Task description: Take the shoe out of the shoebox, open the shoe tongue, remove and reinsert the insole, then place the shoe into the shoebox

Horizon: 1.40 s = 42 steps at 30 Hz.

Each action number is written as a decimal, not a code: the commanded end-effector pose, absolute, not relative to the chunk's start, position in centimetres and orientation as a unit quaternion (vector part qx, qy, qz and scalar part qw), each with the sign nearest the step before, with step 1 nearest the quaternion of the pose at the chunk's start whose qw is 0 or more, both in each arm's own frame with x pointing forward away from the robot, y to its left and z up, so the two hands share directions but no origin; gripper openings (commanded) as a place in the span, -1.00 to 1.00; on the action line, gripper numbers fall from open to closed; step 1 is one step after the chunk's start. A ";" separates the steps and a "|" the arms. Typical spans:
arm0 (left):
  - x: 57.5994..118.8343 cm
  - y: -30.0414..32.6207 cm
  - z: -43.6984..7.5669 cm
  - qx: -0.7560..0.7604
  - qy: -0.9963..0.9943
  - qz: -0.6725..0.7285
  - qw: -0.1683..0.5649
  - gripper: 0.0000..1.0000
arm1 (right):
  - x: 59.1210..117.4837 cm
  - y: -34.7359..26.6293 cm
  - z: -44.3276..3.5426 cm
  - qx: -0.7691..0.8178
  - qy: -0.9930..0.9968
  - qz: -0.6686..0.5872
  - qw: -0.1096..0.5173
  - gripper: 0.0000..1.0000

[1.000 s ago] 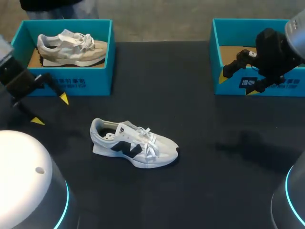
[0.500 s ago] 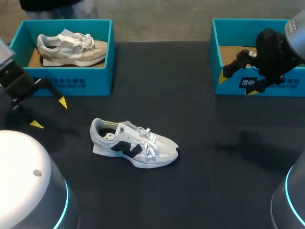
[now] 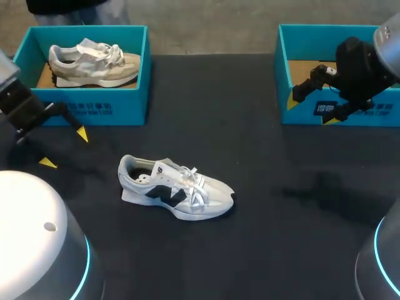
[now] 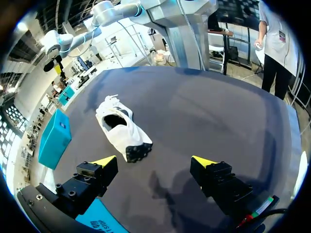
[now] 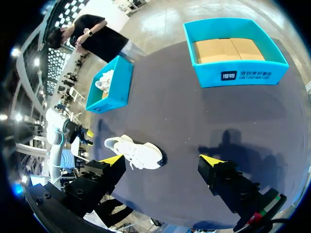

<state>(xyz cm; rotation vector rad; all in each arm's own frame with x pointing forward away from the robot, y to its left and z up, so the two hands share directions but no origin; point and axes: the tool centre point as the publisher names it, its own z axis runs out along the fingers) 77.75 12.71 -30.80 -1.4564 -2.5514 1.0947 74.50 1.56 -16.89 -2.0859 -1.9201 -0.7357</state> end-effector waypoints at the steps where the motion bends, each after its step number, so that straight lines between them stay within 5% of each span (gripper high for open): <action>1: 77.7 12.7 -30.8 -0.464 -0.814 0.349 0.003 1.00 | 74.6 1.7 -17.0 -0.709 -0.651 -0.249 0.106 1.00; 19: 76.0 14.8 -32.1 -0.178 -0.844 0.505 -0.019 1.00 | 74.6 1.7 -17.0 -0.709 -0.651 -0.249 0.106 1.00; 42: 77.2 14.0 -37.7 -0.064 -0.802 0.593 -0.025 1.00 | 74.6 1.7 -17.0 -0.709 -0.651 -0.249 0.106 1.00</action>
